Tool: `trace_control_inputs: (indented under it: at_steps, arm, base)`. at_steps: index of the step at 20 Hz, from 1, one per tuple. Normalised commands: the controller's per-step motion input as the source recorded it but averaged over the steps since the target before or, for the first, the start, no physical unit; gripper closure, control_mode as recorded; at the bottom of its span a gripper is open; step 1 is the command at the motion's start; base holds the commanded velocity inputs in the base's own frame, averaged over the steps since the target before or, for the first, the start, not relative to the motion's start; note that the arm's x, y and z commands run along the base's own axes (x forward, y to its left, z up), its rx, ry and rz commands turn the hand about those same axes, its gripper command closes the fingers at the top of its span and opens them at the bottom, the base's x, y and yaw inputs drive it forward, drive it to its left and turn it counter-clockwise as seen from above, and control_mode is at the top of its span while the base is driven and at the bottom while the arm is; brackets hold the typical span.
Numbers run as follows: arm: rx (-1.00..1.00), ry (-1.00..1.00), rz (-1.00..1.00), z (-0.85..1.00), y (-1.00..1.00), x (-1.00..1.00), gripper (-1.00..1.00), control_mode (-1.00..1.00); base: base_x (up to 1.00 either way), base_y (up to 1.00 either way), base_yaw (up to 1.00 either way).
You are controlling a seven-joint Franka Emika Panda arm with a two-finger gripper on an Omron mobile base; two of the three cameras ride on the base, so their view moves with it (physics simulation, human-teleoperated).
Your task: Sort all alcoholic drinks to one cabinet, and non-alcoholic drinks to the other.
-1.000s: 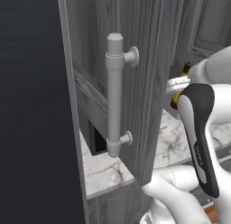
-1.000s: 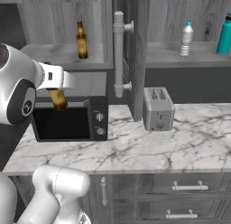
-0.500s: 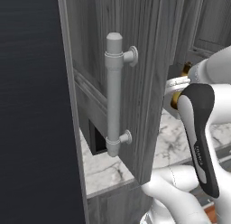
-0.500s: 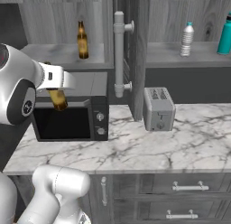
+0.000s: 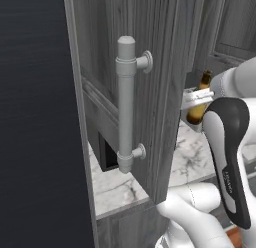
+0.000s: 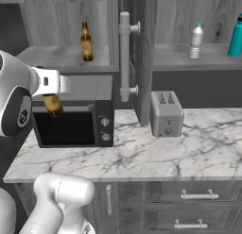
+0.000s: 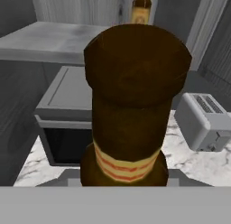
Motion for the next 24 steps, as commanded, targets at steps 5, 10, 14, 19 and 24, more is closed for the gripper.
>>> trace_control_inputs:
  at_steps: [5,10,14,19,24]
  arm:
    - [-0.02,-0.05,0.08,0.15,0.14,-0.03,1.00,-1.00]
    - [-0.03,-0.07,0.07,0.15,0.17,0.00,1.00,-1.00]
    - [-0.01,-0.06,0.05,0.22,0.13,0.00,1.00,-1.00]
    - [0.00,-0.04,0.03,0.31,0.05,0.00,1.00,-1.00]
    - [0.00,-0.01,0.02,0.27,0.04,0.03,1.00,-1.00]
  base:
    - [0.00,0.00,0.00]
    - [0.00,0.00,0.00]
    - [0.00,0.00,0.00]
    - [0.00,0.00,0.00]
    - [0.00,0.00,0.00]
